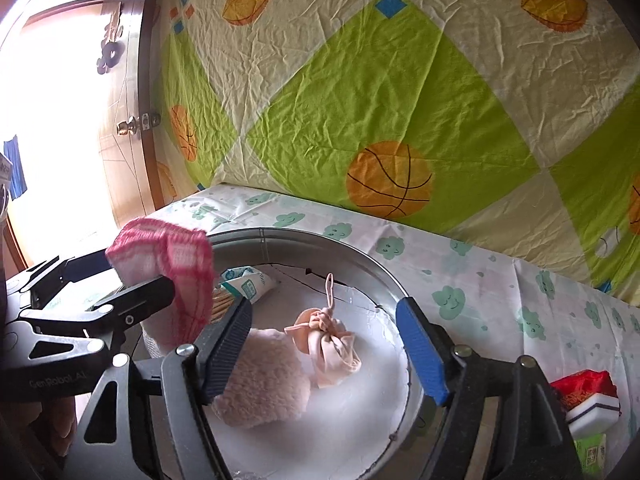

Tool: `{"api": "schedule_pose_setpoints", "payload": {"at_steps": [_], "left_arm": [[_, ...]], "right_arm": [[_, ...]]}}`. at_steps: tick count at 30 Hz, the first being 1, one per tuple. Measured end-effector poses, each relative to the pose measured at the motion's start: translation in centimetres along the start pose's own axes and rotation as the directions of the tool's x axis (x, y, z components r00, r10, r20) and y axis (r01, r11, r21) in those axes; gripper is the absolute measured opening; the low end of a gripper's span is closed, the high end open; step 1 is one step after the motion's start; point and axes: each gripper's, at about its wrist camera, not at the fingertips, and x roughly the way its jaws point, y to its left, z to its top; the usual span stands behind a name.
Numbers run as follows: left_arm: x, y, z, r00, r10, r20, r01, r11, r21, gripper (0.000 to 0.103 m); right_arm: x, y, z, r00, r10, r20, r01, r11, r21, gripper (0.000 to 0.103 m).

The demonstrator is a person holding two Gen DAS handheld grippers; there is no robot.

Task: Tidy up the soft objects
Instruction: 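Open both tools to drop the gauze towel and pink roller into the tin, then grasp the white gauze roll with the left tool while the right tool grasps the bagged item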

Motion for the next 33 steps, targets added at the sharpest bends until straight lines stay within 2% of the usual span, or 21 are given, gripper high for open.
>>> {"api": "schedule_pose_setpoints", "payload": {"at_steps": [8,12,18,24,26,29,31,33], "left_arm": [[-2.7,-2.3,-2.0,0.998,-0.021,0.056,0.021,1.0,0.008,0.099],[-4.2,-5.3,-3.0,0.995,-0.06,0.079,0.055,0.996,0.07,0.099],[-5.8,-10.7,-4.0,0.985,-0.145,0.092,0.126,0.975,0.183,0.099],[-5.6,-16.1,-5.4,0.968,-0.249,0.015,0.235,0.931,0.278,0.098],[-5.2,-18.0,-5.7,0.963,-0.268,-0.018,0.259,0.913,0.314,0.09],[-3.6,-20.3,-6.0,0.948,-0.297,-0.111,0.317,0.885,0.341,0.084],[-2.1,-21.4,-6.0,0.94,-0.291,-0.177,0.335,0.883,0.329,0.075],[-0.5,-22.3,-6.1,0.922,-0.299,-0.247,0.368,0.877,0.309,0.072]], "right_arm": [[-5.4,-3.9,-3.2,0.998,-0.057,0.012,0.056,0.998,0.037,0.078],[-8.6,-7.5,-6.0,0.993,-0.118,-0.002,0.118,0.988,0.099,0.078],[-12.7,-13.0,-10.4,0.969,-0.24,-0.059,0.247,0.942,0.226,0.078],[-13.9,-15.2,-13.4,0.955,-0.27,-0.121,0.294,0.914,0.279,0.078],[-13.8,-15.6,-13.9,0.955,-0.265,-0.133,0.293,0.912,0.287,0.078],[-13.8,-16.2,-14.4,0.956,-0.253,-0.148,0.287,0.908,0.304,0.078],[-13.6,-16.2,-14.5,0.954,-0.248,-0.167,0.289,0.91,0.298,0.078],[-13.2,-16.3,-14.7,0.954,-0.234,-0.188,0.282,0.911,0.3,0.078]]}}
